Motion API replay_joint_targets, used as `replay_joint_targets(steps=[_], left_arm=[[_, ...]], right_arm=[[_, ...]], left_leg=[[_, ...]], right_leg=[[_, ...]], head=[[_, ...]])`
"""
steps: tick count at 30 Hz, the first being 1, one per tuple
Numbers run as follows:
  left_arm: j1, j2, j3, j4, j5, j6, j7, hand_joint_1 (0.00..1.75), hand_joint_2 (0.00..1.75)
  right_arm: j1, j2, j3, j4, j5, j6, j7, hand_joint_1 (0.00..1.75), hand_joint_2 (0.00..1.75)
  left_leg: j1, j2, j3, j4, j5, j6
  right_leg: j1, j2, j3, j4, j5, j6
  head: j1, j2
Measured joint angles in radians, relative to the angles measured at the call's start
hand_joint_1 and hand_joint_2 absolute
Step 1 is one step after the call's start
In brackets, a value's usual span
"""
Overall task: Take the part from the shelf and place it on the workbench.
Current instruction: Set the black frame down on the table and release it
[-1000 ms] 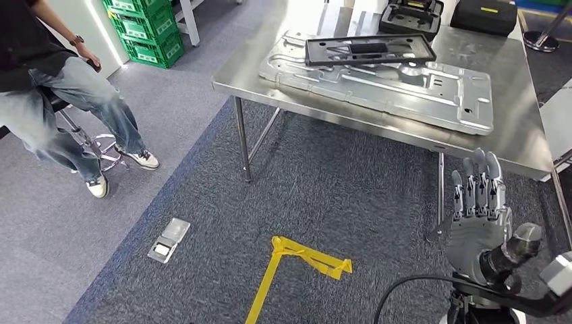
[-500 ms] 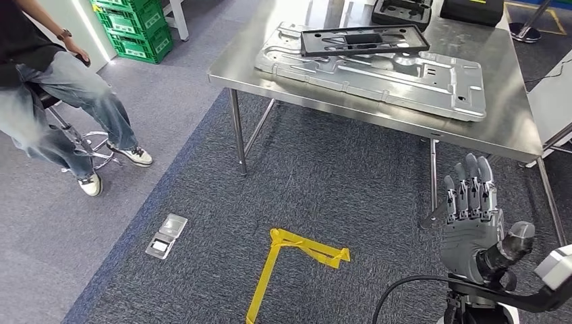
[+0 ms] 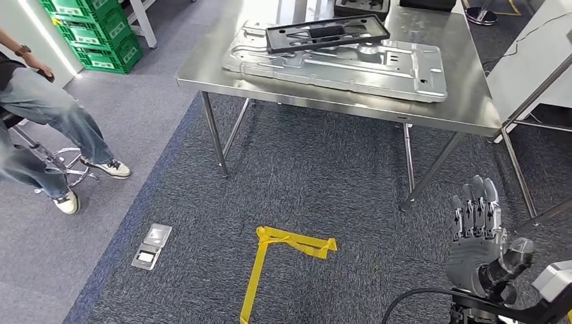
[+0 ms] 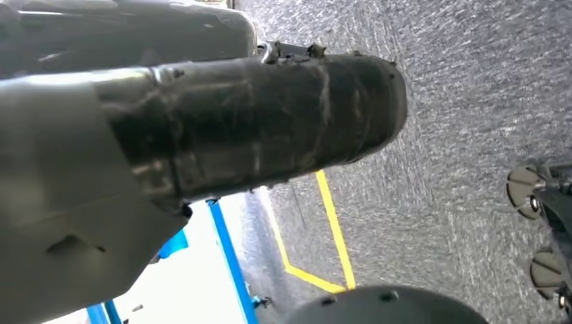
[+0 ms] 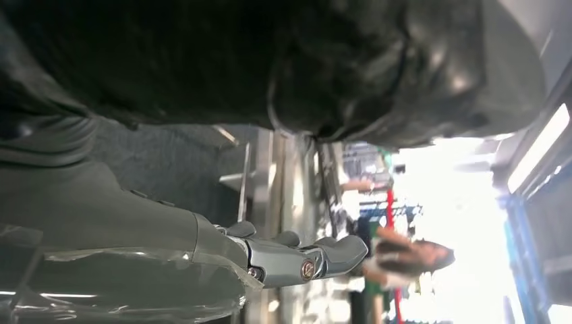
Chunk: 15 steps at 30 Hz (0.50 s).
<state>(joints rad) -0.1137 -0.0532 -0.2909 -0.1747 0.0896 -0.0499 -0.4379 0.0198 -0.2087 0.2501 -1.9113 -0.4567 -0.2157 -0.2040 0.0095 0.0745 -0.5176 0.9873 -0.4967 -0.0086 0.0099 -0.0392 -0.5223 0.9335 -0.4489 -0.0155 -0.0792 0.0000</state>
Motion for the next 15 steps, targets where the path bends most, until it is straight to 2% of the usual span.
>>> replay_joint_targets(steps=[2, 3, 4, 5, 6, 7, 8, 10, 11, 12, 14, 15], left_arm=[[0.001, 0.003, 0.002, 0.0, 0.002, 0.002, -0.001, 0.0, 0.0], [0.003, 0.006, 0.002, 0.0, 0.003, 0.003, 0.0, 0.0, 0.0], [0.006, 0.009, 0.003, 0.0, 0.005, 0.003, 0.0, 0.0, 0.0], [0.009, 0.011, 0.003, 0.0, 0.006, 0.002, 0.0, 0.0, 0.0], [0.011, 0.013, 0.003, 0.0, 0.007, 0.002, 0.0, 0.0, 0.0], [0.013, 0.015, 0.004, 0.0, 0.008, 0.002, 0.0, 0.0, 0.0], [0.013, 0.016, 0.004, 0.0, 0.009, 0.002, 0.0, 0.0, 0.0], [0.012, 0.017, 0.007, 0.001, 0.012, 0.002, 0.001, 0.0, 0.0], [0.012, 0.017, 0.008, 0.001, 0.013, 0.002, 0.002, 0.0, 0.0], [0.011, 0.017, 0.009, 0.001, 0.014, 0.002, 0.003, 0.0, 0.0], [0.011, 0.017, 0.011, 0.001, 0.016, 0.002, 0.002, 0.0, 0.0], [0.01, 0.015, 0.014, 0.001, 0.018, 0.003, 0.001, 0.0, 0.0]], right_arm=[[0.014, 0.001, -0.012, 0.018, -0.007, 0.008, -0.014, 0.0, 0.0], [0.019, 0.001, -0.017, 0.028, -0.01, 0.011, -0.019, 0.0, 0.0], [0.025, 0.001, -0.022, 0.038, -0.012, 0.013, -0.021, 0.0, 0.0], [0.033, 0.001, -0.026, 0.046, -0.014, 0.015, -0.023, 0.0, 0.0], [0.04, 0.001, -0.03, 0.055, -0.015, 0.017, -0.024, 0.0, 0.0], [0.046, 0.001, -0.034, 0.062, -0.017, 0.021, -0.026, 0.0, 0.0], [0.05, 0.002, -0.038, 0.068, -0.019, 0.023, -0.028, 0.0, 0.0], [0.058, 0.001, -0.051, 0.079, -0.024, 0.028, -0.033, 0.0, 0.0], [0.061, 0.001, -0.058, 0.084, -0.026, 0.029, -0.037, 0.0, 0.0], [0.066, 0.001, -0.067, 0.09, -0.027, 0.031, -0.041, 0.0, 0.0], [0.079, 0.001, -0.086, 0.105, -0.027, 0.037, -0.048, 0.0, 0.0], [0.086, 0.001, -0.097, 0.115, -0.023, 0.042, -0.052, 0.0, 0.0]], left_leg=[[0.001, -0.044, -0.035, 0.085, -0.053, -0.007], [0.001, -0.061, -0.067, 0.151, -0.086, -0.009], [0.002, -0.068, -0.098, 0.213, -0.11, -0.01], [0.002, -0.07, -0.119, 0.253, -0.117, -0.011], [0.002, -0.072, -0.124, 0.257, -0.105, -0.012], [0.003, -0.076, -0.111, 0.222, -0.073, -0.013], [0.005, -0.088, -0.083, 0.157, -0.032, -0.014], [0.011, -0.129, -0.03, 0.039, 0.013, -0.011], [0.012, -0.143, -0.018, 0.011, 0.017, -0.007], [0.012, -0.145, -0.015, 0.004, 0.012, 0.0], [0.011, -0.122, -0.016, 0.0, 0.017, 0.014], [0.012, -0.111, -0.016, -0.002, 0.019, 0.02]], right_leg=[[-0.007, 0.019, 0.01, -0.015, 0.013, -0.005], [-0.008, 0.029, 0.009, -0.016, 0.015, -0.007], [-0.008, 0.04, 0.007, -0.014, 0.016, -0.008], [-0.008, 0.051, 0.006, -0.012, 0.016, -0.008], [-0.009, 0.064, 0.005, -0.008, 0.014, -0.008], [-0.009, 0.078, 0.004, -0.003, 0.012, -0.005], [-0.011, 0.092, 0.004, 0.003, 0.009, -0.002], [-0.011, 0.116, -0.005, 0.02, 0.001, 0.009], [-0.012, 0.127, -0.011, 0.027, -0.001, 0.015], [-0.013, 0.138, -0.017, 0.03, 0.0, 0.022], [-0.017, 0.154, -0.024, 0.031, 0.002, 0.032], [-0.017, 0.141, -0.031, 0.042, -0.005, 0.037]], head=[[-0.002, 0.0], [-0.003, 0.0], [-0.005, 0.0], [-0.005, 0.0], [-0.005, 0.0], [-0.005, 0.0], [-0.005, 0.0], [-0.004, 0.0], [-0.004, 0.0], [-0.004, 0.0], [-0.004, 0.0], [-0.002, 0.0]])
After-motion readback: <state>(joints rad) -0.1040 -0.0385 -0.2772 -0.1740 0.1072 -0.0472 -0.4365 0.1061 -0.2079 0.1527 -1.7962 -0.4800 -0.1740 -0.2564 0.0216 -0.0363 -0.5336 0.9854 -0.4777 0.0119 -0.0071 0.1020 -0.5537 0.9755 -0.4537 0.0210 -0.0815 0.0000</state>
